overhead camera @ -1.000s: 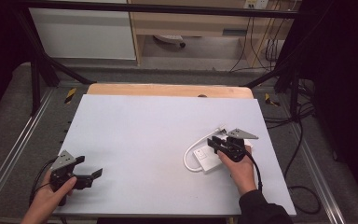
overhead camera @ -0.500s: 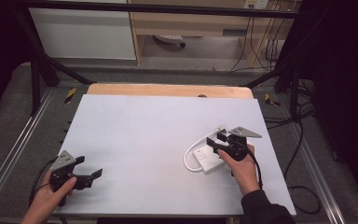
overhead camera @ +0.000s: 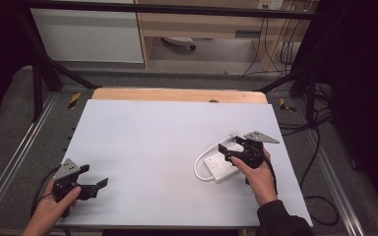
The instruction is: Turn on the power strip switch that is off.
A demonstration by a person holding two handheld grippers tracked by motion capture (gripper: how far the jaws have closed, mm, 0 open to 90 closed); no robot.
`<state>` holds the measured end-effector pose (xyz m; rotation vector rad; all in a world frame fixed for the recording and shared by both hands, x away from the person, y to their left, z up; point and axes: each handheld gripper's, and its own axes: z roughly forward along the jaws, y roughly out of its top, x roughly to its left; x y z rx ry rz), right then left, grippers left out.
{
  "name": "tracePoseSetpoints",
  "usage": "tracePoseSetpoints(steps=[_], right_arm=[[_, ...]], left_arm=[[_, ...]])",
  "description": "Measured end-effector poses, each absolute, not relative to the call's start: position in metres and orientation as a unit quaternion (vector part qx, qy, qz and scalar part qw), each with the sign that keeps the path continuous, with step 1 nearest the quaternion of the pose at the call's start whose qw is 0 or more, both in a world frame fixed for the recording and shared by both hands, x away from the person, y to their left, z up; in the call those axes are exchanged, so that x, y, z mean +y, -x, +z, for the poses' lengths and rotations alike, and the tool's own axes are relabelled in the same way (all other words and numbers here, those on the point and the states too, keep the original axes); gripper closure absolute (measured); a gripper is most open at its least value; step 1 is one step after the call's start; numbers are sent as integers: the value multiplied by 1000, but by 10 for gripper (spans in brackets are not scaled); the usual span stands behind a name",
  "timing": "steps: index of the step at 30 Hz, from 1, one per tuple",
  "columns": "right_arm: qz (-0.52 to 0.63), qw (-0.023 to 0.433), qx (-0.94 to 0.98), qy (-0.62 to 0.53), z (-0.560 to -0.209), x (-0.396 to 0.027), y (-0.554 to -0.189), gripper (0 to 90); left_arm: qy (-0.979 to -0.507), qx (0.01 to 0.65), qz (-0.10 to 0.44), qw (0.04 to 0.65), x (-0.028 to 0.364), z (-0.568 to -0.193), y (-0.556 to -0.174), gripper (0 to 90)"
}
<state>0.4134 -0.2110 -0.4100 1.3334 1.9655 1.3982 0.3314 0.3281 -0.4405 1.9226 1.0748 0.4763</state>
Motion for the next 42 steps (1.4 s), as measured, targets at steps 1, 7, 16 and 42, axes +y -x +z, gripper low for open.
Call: tracePoseSetpoints(steps=[1,7,16,42], right_arm=[[495,194,700,-476,-409,-211,-413,95],[490,207,698,-480,-403,-209,-410,24],[492,224,694,-476,-397,-212,-407,31],[490,262,676,-484,-397,-260,-385,34]], left_arm=[[-771,431,191,429,328,-441,-331,78],[-771,431,191,429,328,-441,-331,79],[-771,431,191,429,328,-441,-331,80],[-771,431,191,428,328,-441,-331,80]])
